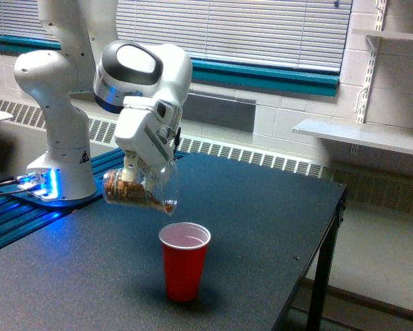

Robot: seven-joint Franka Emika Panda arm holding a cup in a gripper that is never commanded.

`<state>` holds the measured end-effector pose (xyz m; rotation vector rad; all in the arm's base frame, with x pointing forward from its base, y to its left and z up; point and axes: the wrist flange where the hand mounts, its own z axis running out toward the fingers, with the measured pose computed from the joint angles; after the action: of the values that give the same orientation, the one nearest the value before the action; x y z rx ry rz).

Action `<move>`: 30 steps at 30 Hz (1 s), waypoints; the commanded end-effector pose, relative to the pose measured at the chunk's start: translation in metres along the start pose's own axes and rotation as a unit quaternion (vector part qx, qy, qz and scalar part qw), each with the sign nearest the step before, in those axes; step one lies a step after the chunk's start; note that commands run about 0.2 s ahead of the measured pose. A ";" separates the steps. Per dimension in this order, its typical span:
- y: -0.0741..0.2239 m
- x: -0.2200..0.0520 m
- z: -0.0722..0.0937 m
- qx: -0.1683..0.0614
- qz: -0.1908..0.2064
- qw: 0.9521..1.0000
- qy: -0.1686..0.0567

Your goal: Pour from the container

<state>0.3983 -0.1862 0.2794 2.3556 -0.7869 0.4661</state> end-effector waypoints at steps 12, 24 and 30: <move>-0.020 0.004 0.003 -0.029 -0.037 0.999 -0.016; -0.026 0.009 0.005 -0.047 -0.047 0.998 -0.024; -0.028 0.011 0.004 -0.055 -0.051 0.997 -0.028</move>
<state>0.4189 -0.1785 0.2659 2.3059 -0.7325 0.3218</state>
